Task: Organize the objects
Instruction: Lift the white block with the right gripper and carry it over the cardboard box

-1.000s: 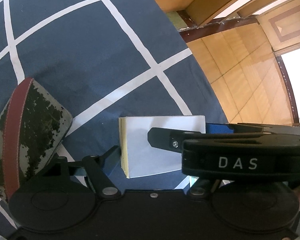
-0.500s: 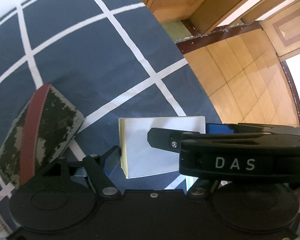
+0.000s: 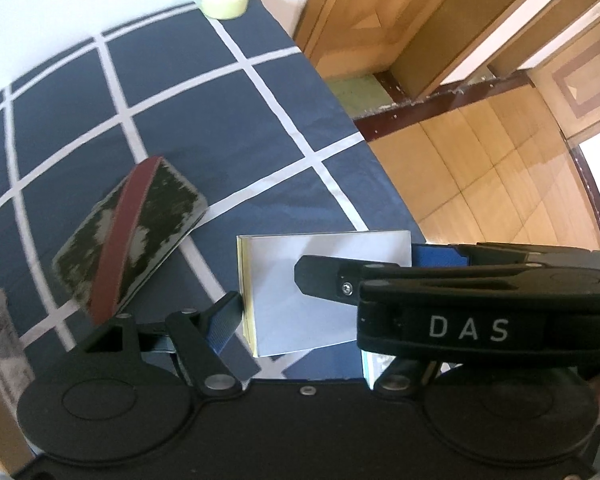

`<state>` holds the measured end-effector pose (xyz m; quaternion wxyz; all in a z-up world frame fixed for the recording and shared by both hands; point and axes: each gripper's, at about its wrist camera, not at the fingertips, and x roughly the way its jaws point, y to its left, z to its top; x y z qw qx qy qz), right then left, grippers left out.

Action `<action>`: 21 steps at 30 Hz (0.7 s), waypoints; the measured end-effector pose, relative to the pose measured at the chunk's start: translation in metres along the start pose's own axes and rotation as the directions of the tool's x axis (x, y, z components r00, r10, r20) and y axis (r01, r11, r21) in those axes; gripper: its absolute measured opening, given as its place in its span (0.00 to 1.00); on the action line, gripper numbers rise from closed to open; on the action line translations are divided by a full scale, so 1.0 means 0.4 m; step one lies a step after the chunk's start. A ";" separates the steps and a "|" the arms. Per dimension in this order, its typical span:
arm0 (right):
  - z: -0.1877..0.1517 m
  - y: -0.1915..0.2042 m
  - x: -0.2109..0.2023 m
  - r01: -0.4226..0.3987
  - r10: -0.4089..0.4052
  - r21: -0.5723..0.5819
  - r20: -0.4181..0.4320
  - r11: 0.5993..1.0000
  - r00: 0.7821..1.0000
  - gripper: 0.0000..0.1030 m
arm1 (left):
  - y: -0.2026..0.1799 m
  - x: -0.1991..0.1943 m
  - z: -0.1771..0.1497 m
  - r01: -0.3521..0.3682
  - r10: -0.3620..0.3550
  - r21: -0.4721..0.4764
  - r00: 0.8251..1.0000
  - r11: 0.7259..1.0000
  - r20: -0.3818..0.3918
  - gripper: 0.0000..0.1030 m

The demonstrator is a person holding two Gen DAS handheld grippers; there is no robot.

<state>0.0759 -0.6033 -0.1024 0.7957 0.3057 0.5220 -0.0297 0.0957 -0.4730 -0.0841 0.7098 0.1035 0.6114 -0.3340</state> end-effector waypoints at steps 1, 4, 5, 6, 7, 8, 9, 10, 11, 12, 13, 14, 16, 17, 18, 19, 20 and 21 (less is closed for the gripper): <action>-0.010 0.014 -0.010 -0.005 0.005 -0.011 0.004 1.000 1.000 0.71 | 0.001 -0.013 -0.009 -0.004 0.004 -0.004 1.000 1.000 0.008 0.69; -0.036 0.050 -0.034 -0.018 0.018 -0.033 0.013 0.999 1.000 0.71 | 0.009 -0.054 -0.044 -0.019 0.019 -0.016 0.999 1.000 0.032 0.69; -0.047 0.063 -0.041 -0.022 0.023 -0.039 0.015 0.999 1.000 0.71 | 0.012 -0.068 -0.057 -0.023 0.024 -0.020 0.999 1.000 0.038 0.69; -0.059 0.077 -0.049 -0.026 0.027 -0.047 0.017 0.999 0.999 0.71 | 0.016 -0.080 -0.070 -0.027 0.028 -0.024 0.999 0.999 0.043 0.69; -0.068 0.088 -0.053 -0.029 0.030 -0.052 0.018 0.998 0.999 0.71 | 0.020 -0.092 -0.082 -0.029 0.031 -0.028 0.998 0.999 0.048 0.69; -0.079 0.103 -0.058 -0.031 0.032 -0.059 0.019 0.998 0.999 0.71 | 0.026 -0.106 -0.096 -0.033 0.035 -0.032 0.998 0.999 0.055 0.69; -0.089 0.116 -0.061 -0.033 0.035 -0.065 0.021 0.997 0.999 0.71 | 0.031 -0.118 -0.106 -0.035 0.037 -0.035 0.998 0.999 0.060 0.69; -0.101 0.132 -0.065 -0.036 0.038 -0.072 0.021 0.997 0.999 0.71 | 0.036 -0.128 -0.117 -0.038 0.040 -0.039 0.997 0.999 0.064 0.69; -0.110 0.143 -0.066 -0.038 0.039 -0.077 0.020 0.996 0.999 0.71 | 0.043 -0.139 -0.130 -0.041 0.043 -0.043 0.997 0.998 0.068 0.69; -0.122 0.157 -0.068 -0.039 0.041 -0.083 0.021 0.996 0.999 0.71 | 0.050 -0.150 -0.142 -0.043 0.046 -0.046 0.996 0.998 0.072 0.69; -0.132 0.172 -0.069 -0.041 0.042 -0.088 0.020 0.995 0.999 0.71 | 0.059 -0.161 -0.155 -0.045 0.049 -0.052 0.996 0.998 0.075 0.69; -0.140 0.186 -0.068 -0.043 0.045 -0.094 0.018 0.995 0.999 0.71 | 0.069 -0.171 -0.166 -0.048 0.053 -0.058 0.996 0.997 0.079 0.69; -0.161 0.219 -0.068 -0.048 0.050 -0.108 0.017 0.993 0.999 0.71 | 0.088 -0.195 -0.190 -0.053 0.059 -0.066 0.995 0.996 0.087 0.69; -0.171 0.234 -0.066 -0.050 0.052 -0.112 0.017 0.992 0.998 0.71 | 0.097 -0.205 -0.200 -0.055 0.061 -0.071 0.994 0.996 0.090 0.69; -0.179 0.248 -0.064 -0.052 0.054 -0.116 0.015 0.992 0.998 0.71 | 0.107 -0.217 -0.212 -0.058 0.064 -0.076 0.994 0.995 0.092 0.69; -0.188 0.266 -0.062 -0.055 0.057 -0.122 0.014 0.991 0.998 0.71 | 0.118 -0.227 -0.223 -0.060 0.068 -0.081 0.993 0.995 0.095 0.69; -0.198 0.285 -0.059 -0.058 0.060 -0.129 0.013 0.990 0.998 0.71 | 0.133 -0.240 -0.237 -0.064 0.072 -0.087 0.992 0.994 0.099 0.69; -0.208 0.304 -0.056 -0.062 0.064 -0.136 0.011 0.989 0.998 0.71 | 0.144 -0.250 -0.247 -0.067 0.076 -0.092 0.992 0.994 0.102 0.69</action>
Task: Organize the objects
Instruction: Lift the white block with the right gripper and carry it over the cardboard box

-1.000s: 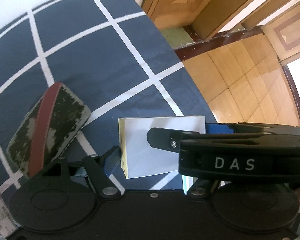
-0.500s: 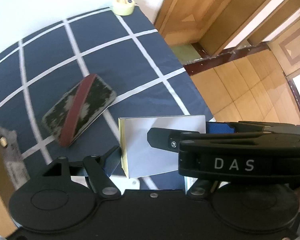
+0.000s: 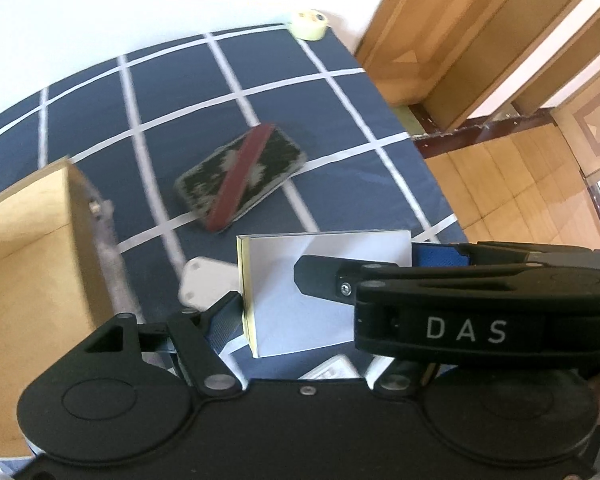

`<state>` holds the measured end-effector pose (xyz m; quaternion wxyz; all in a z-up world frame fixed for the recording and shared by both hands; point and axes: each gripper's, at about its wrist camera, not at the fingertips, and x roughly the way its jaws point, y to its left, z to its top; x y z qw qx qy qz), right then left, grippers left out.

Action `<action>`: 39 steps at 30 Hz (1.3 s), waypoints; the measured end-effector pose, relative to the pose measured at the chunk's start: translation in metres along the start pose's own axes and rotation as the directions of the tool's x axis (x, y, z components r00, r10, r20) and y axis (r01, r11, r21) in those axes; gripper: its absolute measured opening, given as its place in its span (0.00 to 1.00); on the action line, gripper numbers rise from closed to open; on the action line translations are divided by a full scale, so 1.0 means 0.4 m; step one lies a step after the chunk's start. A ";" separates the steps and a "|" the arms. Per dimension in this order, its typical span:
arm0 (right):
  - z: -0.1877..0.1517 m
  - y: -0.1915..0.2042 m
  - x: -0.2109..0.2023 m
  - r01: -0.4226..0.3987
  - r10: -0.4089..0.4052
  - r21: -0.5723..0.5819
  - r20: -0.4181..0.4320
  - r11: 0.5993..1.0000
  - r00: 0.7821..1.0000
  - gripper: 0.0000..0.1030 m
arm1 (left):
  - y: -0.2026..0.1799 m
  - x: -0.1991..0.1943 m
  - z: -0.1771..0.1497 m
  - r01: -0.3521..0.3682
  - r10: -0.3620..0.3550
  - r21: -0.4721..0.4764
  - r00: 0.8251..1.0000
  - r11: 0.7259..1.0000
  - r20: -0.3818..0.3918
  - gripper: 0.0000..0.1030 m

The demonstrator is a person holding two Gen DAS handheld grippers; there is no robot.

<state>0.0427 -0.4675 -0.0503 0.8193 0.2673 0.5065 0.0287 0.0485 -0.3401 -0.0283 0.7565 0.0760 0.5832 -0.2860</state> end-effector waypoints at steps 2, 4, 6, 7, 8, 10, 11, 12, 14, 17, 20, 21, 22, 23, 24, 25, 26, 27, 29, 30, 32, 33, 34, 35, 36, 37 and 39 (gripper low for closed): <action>-0.014 0.038 0.008 -0.006 0.006 -0.010 -0.001 1.000 1.000 0.71 | 0.033 -0.024 -0.018 -0.007 0.007 -0.011 1.000 1.000 0.007 0.69; -0.027 0.077 0.017 -0.013 0.013 -0.021 -0.001 1.000 1.000 0.71 | 0.066 -0.046 -0.035 -0.014 0.014 -0.019 1.000 1.000 0.015 0.69; -0.040 0.119 0.027 -0.018 0.018 -0.033 -0.001 0.999 1.000 0.71 | 0.099 -0.066 -0.048 -0.017 0.018 -0.023 1.000 1.000 0.019 0.69; -0.046 0.139 0.033 -0.021 0.021 -0.037 -0.001 0.999 1.000 0.71 | 0.116 -0.077 -0.055 -0.020 0.021 -0.027 1.000 0.999 0.022 0.69; -0.052 0.161 0.040 -0.025 0.024 -0.042 -0.001 0.999 1.000 0.71 | 0.138 -0.089 -0.063 -0.024 0.025 -0.032 0.999 0.999 0.026 0.69; -0.065 0.206 0.055 -0.028 0.028 -0.053 -0.002 0.998 1.000 0.71 | 0.171 -0.108 -0.076 -0.027 0.028 -0.038 0.999 0.999 0.031 0.69; -0.069 0.223 0.064 -0.029 0.028 -0.057 -0.003 0.998 1.000 0.71 | 0.191 -0.118 -0.084 -0.025 0.026 -0.039 0.999 0.999 0.035 0.69; -0.075 0.243 0.071 -0.030 0.030 -0.061 -0.003 0.998 1.000 0.71 | 0.210 -0.125 -0.091 -0.024 0.025 -0.041 0.999 0.999 0.038 0.69; -0.083 0.285 0.089 -0.029 0.029 -0.072 -0.004 0.997 1.000 0.71 | 0.251 -0.140 -0.104 -0.026 0.028 -0.047 0.999 0.999 0.041 0.69; -0.093 0.344 0.117 -0.028 0.027 -0.087 -0.007 0.996 1.000 0.71 | 0.305 -0.158 -0.123 -0.031 0.034 -0.053 0.998 0.998 0.044 0.69; -0.097 0.397 0.148 -0.030 0.028 -0.098 -0.015 0.995 0.999 0.71 | 0.365 -0.171 -0.138 -0.031 0.034 -0.069 0.998 0.997 0.046 0.69; -0.098 0.414 0.159 -0.030 0.028 -0.101 -0.019 0.994 0.999 0.71 | 0.384 -0.176 -0.143 -0.031 0.034 -0.075 0.998 0.997 0.046 0.69; -0.099 0.431 0.170 -0.031 0.029 -0.106 -0.023 0.994 0.999 0.71 | 0.401 -0.179 -0.147 -0.031 0.035 -0.080 0.998 0.996 0.046 0.69; -0.099 0.449 0.183 -0.033 0.030 -0.110 -0.029 0.993 0.999 0.71 | 0.421 -0.182 -0.150 -0.032 0.036 -0.088 0.998 0.996 0.045 0.69; -0.099 0.463 0.194 -0.035 0.031 -0.114 -0.034 0.993 0.999 0.71 | 0.438 -0.184 -0.153 -0.034 0.038 -0.095 0.998 0.995 0.043 0.69; -0.099 0.482 0.209 -0.036 0.031 -0.122 -0.042 0.992 0.999 0.71 | 0.459 -0.186 -0.155 -0.034 0.038 -0.105 0.998 0.994 0.043 0.69; -0.099 0.496 0.222 -0.036 0.030 -0.129 -0.048 0.991 0.998 0.71 | 0.478 -0.187 -0.158 -0.033 0.038 -0.117 0.998 0.993 0.043 0.69; -0.099 0.510 0.233 -0.038 0.031 -0.136 -0.055 0.990 0.998 0.71 | 0.493 -0.189 -0.158 -0.033 0.039 -0.126 0.998 0.991 0.043 0.69; -0.094 0.540 0.260 -0.040 0.030 -0.152 -0.070 0.988 0.997 0.71 | 0.532 -0.190 -0.158 -0.032 0.038 -0.148 0.998 0.989 0.043 0.69; -0.091 0.555 0.273 -0.041 0.029 -0.160 -0.077 0.986 0.997 0.71 | 0.549 -0.189 -0.157 -0.031 0.038 -0.157 0.998 0.987 0.042 0.69; -0.082 0.581 0.302 -0.041 0.026 -0.173 -0.091 0.984 0.996 0.71 | 0.586 -0.185 -0.153 -0.029 0.038 -0.180 0.998 0.983 0.042 0.69; -0.078 0.592 0.314 -0.040 0.023 -0.180 -0.098 0.983 0.995 0.71 | 0.601 -0.183 -0.151 -0.028 0.036 -0.189 0.999 0.982 0.041 0.69; -0.072 0.603 0.327 -0.039 0.020 -0.188 -0.104 0.981 0.994 0.71 | 0.619 -0.179 -0.147 -0.026 0.035 -0.199 0.999 0.980 0.041 0.69; -0.065 0.610 0.343 -0.038 0.017 -0.194 -0.112 0.980 0.994 0.71 | 0.632 -0.175 -0.144 -0.025 0.033 -0.207 0.999 0.978 0.038 0.69; -0.059 0.616 0.356 -0.037 0.013 -0.197 -0.120 0.980 0.993 0.71 | 0.647 -0.169 -0.140 -0.022 0.030 -0.217 0.999 0.976 0.035 0.69; -0.052 0.622 0.372 -0.035 0.008 -0.203 -0.128 0.979 0.992 0.71 | 0.661 -0.162 -0.135 -0.018 0.026 -0.225 0.999 0.974 0.033 0.69; -0.040 0.628 0.399 -0.030 0.000 -0.209 -0.142 0.978 0.990 0.71 | 0.682 -0.146 -0.124 -0.012 0.019 -0.240 1.000 0.971 0.025 0.69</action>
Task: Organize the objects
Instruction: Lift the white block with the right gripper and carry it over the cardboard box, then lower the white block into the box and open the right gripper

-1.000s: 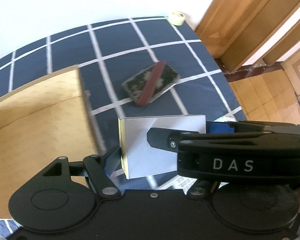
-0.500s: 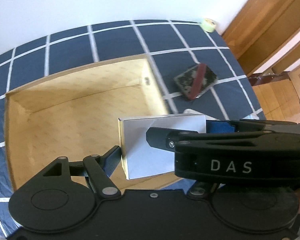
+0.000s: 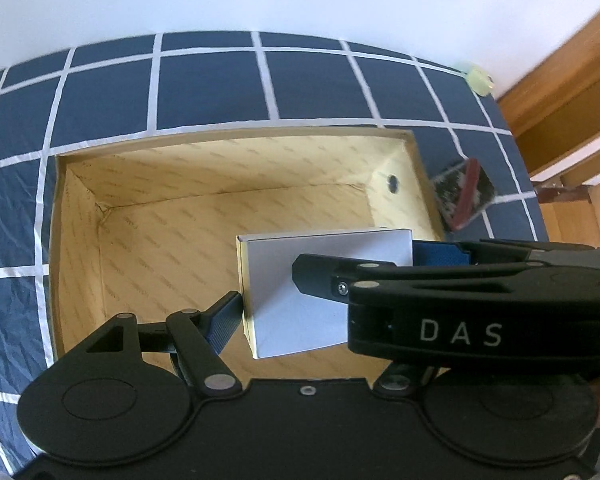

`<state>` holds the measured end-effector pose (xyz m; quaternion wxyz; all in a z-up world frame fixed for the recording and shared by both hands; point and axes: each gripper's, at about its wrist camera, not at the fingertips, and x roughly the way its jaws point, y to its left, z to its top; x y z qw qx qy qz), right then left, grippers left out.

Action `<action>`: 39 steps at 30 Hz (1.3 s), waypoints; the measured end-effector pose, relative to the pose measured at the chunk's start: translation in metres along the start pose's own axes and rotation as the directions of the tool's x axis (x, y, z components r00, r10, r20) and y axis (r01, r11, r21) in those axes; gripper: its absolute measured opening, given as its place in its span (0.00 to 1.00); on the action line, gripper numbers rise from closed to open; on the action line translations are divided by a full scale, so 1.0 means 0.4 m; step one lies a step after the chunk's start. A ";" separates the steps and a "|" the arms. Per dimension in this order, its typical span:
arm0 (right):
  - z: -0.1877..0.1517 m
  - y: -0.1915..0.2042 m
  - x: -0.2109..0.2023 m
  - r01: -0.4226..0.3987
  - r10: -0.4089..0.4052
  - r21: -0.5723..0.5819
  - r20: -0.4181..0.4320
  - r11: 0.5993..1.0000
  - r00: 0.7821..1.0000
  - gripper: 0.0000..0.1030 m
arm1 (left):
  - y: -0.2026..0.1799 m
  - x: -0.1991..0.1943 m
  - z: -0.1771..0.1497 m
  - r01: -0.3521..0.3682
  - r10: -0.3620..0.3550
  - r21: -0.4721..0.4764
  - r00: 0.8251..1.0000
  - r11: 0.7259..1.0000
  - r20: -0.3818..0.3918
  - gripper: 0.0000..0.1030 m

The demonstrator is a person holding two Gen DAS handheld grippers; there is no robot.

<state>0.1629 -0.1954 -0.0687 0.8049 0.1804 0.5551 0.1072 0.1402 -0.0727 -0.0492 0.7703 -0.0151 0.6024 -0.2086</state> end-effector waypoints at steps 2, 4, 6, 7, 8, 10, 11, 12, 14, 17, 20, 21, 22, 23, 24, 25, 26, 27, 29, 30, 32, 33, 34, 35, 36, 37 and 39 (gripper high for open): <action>0.016 0.000 0.027 0.006 -0.006 -0.003 -0.016 1.000 1.000 0.71 | 0.020 0.018 0.015 0.006 -0.006 -0.009 1.000 1.000 -0.007 0.69; 0.030 -0.004 0.055 0.009 -0.009 -0.002 -0.034 1.000 0.999 0.71 | 0.037 0.038 0.031 0.010 -0.010 -0.020 1.000 1.000 -0.021 0.69; 0.043 -0.010 0.080 0.011 -0.011 -0.003 -0.049 1.000 0.999 0.71 | 0.052 0.058 0.042 0.013 -0.014 -0.030 0.999 0.999 -0.031 0.69; 0.049 -0.013 0.093 0.011 -0.012 -0.003 -0.058 1.000 0.998 0.71 | 0.059 0.068 0.048 0.013 -0.015 -0.034 0.999 0.999 -0.037 0.69; 0.055 -0.018 0.107 0.012 -0.012 -0.003 -0.066 1.000 0.998 0.71 | 0.066 0.080 0.054 0.014 -0.016 -0.038 0.999 0.999 -0.043 0.69; 0.065 -0.025 0.132 0.010 -0.010 -0.001 -0.081 1.000 0.997 0.71 | 0.080 0.102 0.066 0.013 -0.015 -0.045 0.998 0.999 -0.055 0.68; 0.070 -0.029 0.146 0.008 -0.008 0.003 -0.089 1.000 0.996 0.71 | 0.084 0.112 0.071 0.011 -0.014 -0.046 0.998 0.999 -0.060 0.68; 0.075 -0.033 0.160 0.007 -0.007 0.006 -0.097 1.000 0.995 0.71 | 0.088 0.123 0.077 0.007 -0.010 -0.045 0.998 0.999 -0.066 0.68; 0.085 -0.041 0.185 0.008 -0.007 0.012 -0.110 1.000 0.994 0.71 | 0.098 0.145 0.087 0.003 -0.007 -0.049 0.997 0.999 -0.080 0.68; 0.098 -0.052 0.220 0.012 -0.010 0.013 -0.125 1.000 0.992 0.71 | 0.112 0.178 0.102 0.002 -0.007 -0.053 0.995 0.999 -0.098 0.68; 0.113 -0.067 0.248 0.011 -0.008 0.020 -0.140 1.000 0.990 0.71 | 0.124 0.203 0.115 0.003 -0.009 -0.056 0.994 0.998 -0.113 0.68; 0.117 -0.070 0.254 0.010 -0.008 0.018 -0.142 1.000 0.990 0.70 | 0.128 0.210 0.120 0.001 -0.008 -0.056 0.993 0.998 -0.116 0.68; 0.123 -0.071 0.260 0.011 -0.009 0.013 -0.141 1.000 0.990 0.69 | 0.131 0.214 0.126 -0.002 -0.004 -0.054 0.993 0.999 -0.116 0.68; 0.131 -0.072 0.267 0.012 -0.010 0.012 -0.143 1.000 0.990 0.68 | 0.135 0.220 0.131 -0.002 -0.004 -0.055 0.993 0.998 -0.118 0.68; 0.137 -0.075 0.272 0.011 -0.010 0.012 -0.147 1.000 0.989 0.68 | 0.141 0.225 0.137 -0.003 -0.004 -0.058 0.993 0.998 -0.120 0.68; 0.143 -0.075 0.279 0.012 -0.010 0.011 -0.150 1.000 0.989 0.68 | 0.145 0.229 0.142 -0.003 -0.004 -0.060 0.993 0.998 -0.122 0.68; 0.147 -0.075 0.285 0.011 -0.010 0.008 -0.152 1.000 0.988 0.68 | 0.149 0.233 0.145 -0.002 -0.005 -0.061 0.992 0.998 -0.124 0.68; 0.150 -0.076 0.290 0.011 -0.010 0.007 -0.154 1.000 0.988 0.68 | 0.153 0.237 0.149 -0.002 -0.006 -0.063 0.992 0.998 -0.125 0.68; 0.156 -0.078 0.298 0.009 -0.008 0.010 -0.155 1.000 0.988 0.68 | 0.159 0.244 0.157 -0.004 -0.004 -0.065 0.992 0.998 -0.125 0.68; 0.160 -0.080 0.302 0.009 -0.007 0.014 -0.157 1.000 0.988 0.68 | 0.161 0.246 0.161 -0.005 -0.004 -0.065 0.992 0.998 -0.124 0.68; 0.166 -0.080 0.309 0.010 -0.007 0.020 -0.158 1.000 0.987 0.68 | 0.165 0.251 0.169 -0.004 -0.004 -0.065 0.992 0.998 -0.125 0.68; 0.169 -0.080 0.311 0.010 -0.007 0.021 -0.157 1.000 0.988 0.68 | 0.167 0.253 0.172 -0.004 -0.004 -0.064 0.992 0.998 -0.123 0.68; 0.171 -0.081 0.313 0.010 -0.007 0.020 -0.155 1.000 0.988 0.68 | 0.167 0.254 0.176 -0.004 -0.004 -0.063 0.992 0.998 -0.123 0.68; 0.173 -0.082 0.315 0.011 -0.008 0.020 -0.155 1.000 0.988 0.68 | 0.167 0.256 0.179 -0.003 -0.005 -0.062 0.992 0.998 -0.123 0.68; 0.176 -0.085 0.318 0.013 -0.009 0.024 -0.158 1.000 0.987 0.68 | 0.167 0.258 0.182 -0.003 -0.005 -0.062 0.992 0.998 -0.123 0.68; 0.180 -0.086 0.322 0.015 -0.010 0.029 -0.161 0.999 0.987 0.68 | 0.167 0.261 0.184 -0.004 -0.004 -0.063 0.992 0.998 -0.124 0.68; 0.183 -0.092 0.330 0.018 -0.013 0.034 -0.164 0.999 0.986 0.68 | 0.167 0.270 0.187 -0.002 -0.006 -0.063 0.992 0.998 -0.127 0.67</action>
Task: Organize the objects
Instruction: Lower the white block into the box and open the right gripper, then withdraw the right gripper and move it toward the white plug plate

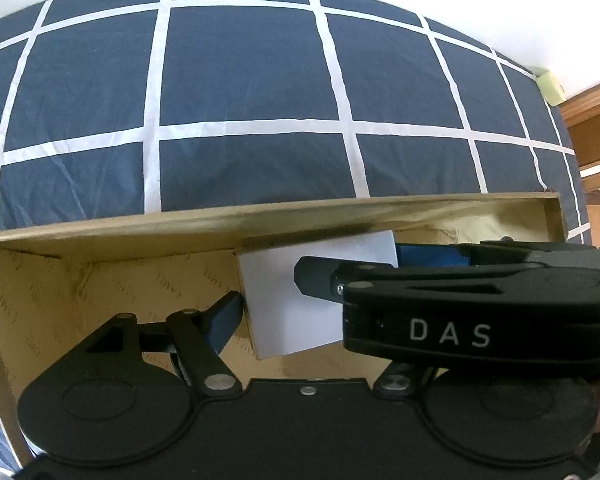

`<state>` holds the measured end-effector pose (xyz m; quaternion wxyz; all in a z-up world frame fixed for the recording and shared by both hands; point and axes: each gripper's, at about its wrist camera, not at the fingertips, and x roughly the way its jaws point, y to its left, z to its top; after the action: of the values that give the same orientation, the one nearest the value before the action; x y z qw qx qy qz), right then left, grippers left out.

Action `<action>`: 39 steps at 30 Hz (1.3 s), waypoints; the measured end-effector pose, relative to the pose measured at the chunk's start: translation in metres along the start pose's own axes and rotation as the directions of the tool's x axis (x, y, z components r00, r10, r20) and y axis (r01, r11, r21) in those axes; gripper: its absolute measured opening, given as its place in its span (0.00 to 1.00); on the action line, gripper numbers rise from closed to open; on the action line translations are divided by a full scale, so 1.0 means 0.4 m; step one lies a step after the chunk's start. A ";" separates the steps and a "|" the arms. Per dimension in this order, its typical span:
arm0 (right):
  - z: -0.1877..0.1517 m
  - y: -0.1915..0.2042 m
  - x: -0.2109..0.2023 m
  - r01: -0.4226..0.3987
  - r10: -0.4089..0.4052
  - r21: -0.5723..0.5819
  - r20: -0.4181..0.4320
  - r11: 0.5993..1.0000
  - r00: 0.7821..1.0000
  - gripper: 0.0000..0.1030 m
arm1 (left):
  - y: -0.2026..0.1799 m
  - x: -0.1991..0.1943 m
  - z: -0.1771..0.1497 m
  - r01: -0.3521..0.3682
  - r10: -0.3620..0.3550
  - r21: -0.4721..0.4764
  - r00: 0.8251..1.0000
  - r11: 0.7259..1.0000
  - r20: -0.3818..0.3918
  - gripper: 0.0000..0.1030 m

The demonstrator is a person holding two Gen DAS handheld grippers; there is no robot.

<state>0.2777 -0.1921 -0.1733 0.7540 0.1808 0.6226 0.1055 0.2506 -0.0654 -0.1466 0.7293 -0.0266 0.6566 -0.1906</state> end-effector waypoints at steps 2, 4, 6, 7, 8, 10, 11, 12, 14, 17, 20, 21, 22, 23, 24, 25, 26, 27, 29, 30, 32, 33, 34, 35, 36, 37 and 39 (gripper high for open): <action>0.002 -0.004 0.005 0.003 -0.003 0.002 0.000 1.000 1.000 0.68 | 0.000 0.006 0.002 0.002 -0.002 0.002 1.000 1.000 -0.003 0.67; 0.003 -0.007 0.009 0.004 -0.004 0.005 0.001 1.000 1.000 0.68 | 0.000 0.010 0.004 -0.001 0.001 0.005 1.000 1.000 -0.004 0.67; 0.006 -0.009 0.011 0.002 -0.002 0.010 0.001 1.000 1.000 0.68 | 0.001 0.012 0.006 -0.003 0.003 0.006 1.000 1.000 -0.003 0.67; 0.006 -0.009 0.011 0.003 -0.003 0.011 0.002 1.000 1.000 0.68 | 0.001 0.013 0.006 -0.004 0.004 0.007 1.000 1.000 -0.002 0.68; 0.006 -0.010 0.011 0.003 -0.003 0.012 0.002 1.000 1.000 0.68 | 0.001 0.014 0.006 -0.006 0.006 0.007 1.000 1.000 -0.002 0.68; 0.005 -0.008 0.010 0.005 -0.005 0.009 0.002 1.000 1.000 0.68 | -0.001 0.015 0.006 -0.009 0.009 0.007 1.000 1.000 -0.003 0.68; 0.004 -0.007 0.009 0.009 -0.009 0.007 0.003 1.000 1.000 0.68 | -0.001 0.015 0.005 -0.010 0.010 0.006 1.000 1.000 -0.003 0.68; 0.003 -0.007 0.008 0.014 -0.014 0.006 0.002 1.000 1.000 0.68 | -0.001 0.014 0.004 -0.013 0.013 0.004 1.000 1.000 -0.004 0.68; -0.001 -0.005 0.002 0.026 -0.026 0.003 0.009 1.000 1.000 0.68 | 0.001 0.011 0.000 -0.031 0.031 -0.006 0.999 0.999 -0.004 0.68; -0.009 -0.003 -0.016 0.033 -0.033 0.004 0.022 0.999 0.999 0.68 | 0.004 0.000 -0.009 -0.040 0.040 -0.018 0.999 0.999 0.001 0.68; -0.017 -0.002 -0.037 0.036 -0.036 0.007 0.038 0.999 0.999 0.69 | 0.001 -0.020 -0.023 -0.058 0.058 -0.020 0.998 0.998 0.015 0.68; -0.020 0.000 -0.046 0.036 -0.036 0.006 0.045 0.999 0.998 0.69 | 0.001 -0.028 -0.027 -0.058 0.059 -0.024 0.998 0.998 0.018 0.69; -0.023 0.004 -0.056 0.039 -0.039 0.003 0.051 0.999 0.998 0.69 | 0.000 -0.036 -0.031 -0.058 0.059 -0.027 0.998 0.998 0.024 0.69; -0.025 0.007 -0.065 0.041 -0.041 0.000 0.057 0.999 0.998 0.70 | -0.003 -0.045 -0.036 -0.062 0.063 -0.028 0.998 0.998 0.029 0.69; -0.029 0.011 -0.074 0.042 -0.042 -0.001 0.064 0.999 0.997 0.71 | -0.007 -0.053 -0.041 -0.068 0.069 -0.024 0.997 0.997 0.033 0.69; -0.032 0.014 -0.085 0.042 -0.041 -0.003 0.070 0.999 0.997 0.71 | -0.012 -0.063 -0.047 -0.073 0.074 -0.018 0.996 0.997 0.040 0.69; -0.037 0.018 -0.097 0.043 -0.042 -0.007 0.077 0.999 0.996 0.71 | -0.016 -0.072 -0.053 -0.077 0.078 -0.014 0.996 0.997 0.046 0.70; -0.043 0.022 -0.107 0.045 -0.044 -0.011 0.082 0.999 0.996 0.72 | -0.020 -0.081 -0.059 -0.083 0.083 -0.011 0.995 0.997 0.050 0.71; -0.054 0.030 -0.132 0.050 -0.049 -0.013 0.099 0.999 0.994 0.74 | -0.029 -0.101 -0.071 -0.092 0.092 -0.007 0.994 0.996 0.061 0.76; -0.060 0.033 -0.144 0.054 -0.053 -0.012 0.107 0.998 0.993 0.77 | -0.034 -0.110 -0.077 -0.099 0.099 -0.004 0.993 0.995 0.068 0.79; -0.072 0.039 -0.169 0.061 -0.059 -0.013 0.125 0.998 0.990 0.80 | -0.044 -0.130 -0.092 -0.120 0.120 0.001 0.989 0.993 0.085 0.82; -0.078 0.041 -0.180 0.065 -0.063 -0.013 0.134 0.998 0.989 0.82 | -0.050 -0.139 -0.099 -0.132 0.131 0.005 0.987 0.991 0.091 0.83; -0.085 0.044 -0.194 0.070 -0.068 -0.014 0.143 0.997 0.987 0.83 | -0.055 -0.149 -0.107 -0.141 0.139 0.010 0.985 0.990 0.097 0.84; -0.093 0.046 -0.207 0.073 -0.070 -0.014 0.152 0.997 0.986 0.86 | -0.060 -0.158 -0.115 -0.148 0.146 0.015 0.984 0.989 0.102 0.85; -0.100 0.046 -0.219 0.073 -0.071 -0.012 0.160 0.997 0.985 0.88 | -0.063 -0.169 -0.123 -0.154 0.151 0.018 0.983 0.988 0.107 0.88; -0.108 0.047 -0.231 0.075 -0.072 -0.011 0.167 0.997 0.983 0.89 | -0.068 -0.179 -0.132 -0.159 0.156 0.022 0.981 0.987 0.114 0.89; -0.128 0.050 -0.255 0.082 -0.079 -0.010 0.181 0.997 0.980 0.94 | -0.080 -0.199 -0.152 -0.173 0.168 0.029 0.977 0.984 0.129 0.92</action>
<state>0.2081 -0.2059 -0.0814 0.8126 0.1577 0.5575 0.0636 0.1789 -0.0573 -0.0703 0.7832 0.0328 0.6052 -0.1385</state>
